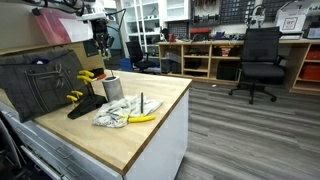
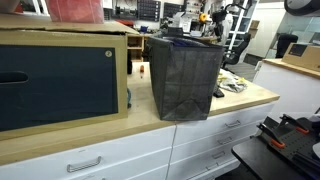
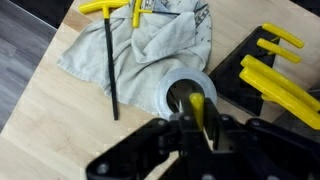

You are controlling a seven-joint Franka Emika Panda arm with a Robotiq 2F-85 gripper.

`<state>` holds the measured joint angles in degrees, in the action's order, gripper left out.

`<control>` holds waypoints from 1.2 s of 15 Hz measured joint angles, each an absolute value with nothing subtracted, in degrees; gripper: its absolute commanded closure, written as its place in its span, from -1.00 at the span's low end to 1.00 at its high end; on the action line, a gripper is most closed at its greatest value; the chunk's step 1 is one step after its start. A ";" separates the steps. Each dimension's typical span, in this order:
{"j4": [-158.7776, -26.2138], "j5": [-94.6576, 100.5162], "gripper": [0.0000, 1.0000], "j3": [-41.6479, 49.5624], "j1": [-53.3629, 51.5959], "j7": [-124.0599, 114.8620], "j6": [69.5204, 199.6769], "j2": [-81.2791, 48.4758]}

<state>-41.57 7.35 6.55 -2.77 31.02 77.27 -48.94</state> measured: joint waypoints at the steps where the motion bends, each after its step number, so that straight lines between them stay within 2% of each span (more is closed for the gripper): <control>1: -43.68 7.26 0.92 6.52 -2.79 30.50 78.87 -48.25; 11: -68.63 5.22 0.92 6.38 -0.89 29.93 96.79 -36.24; 18: -87.50 5.23 0.92 1.88 4.26 30.07 108.92 -23.36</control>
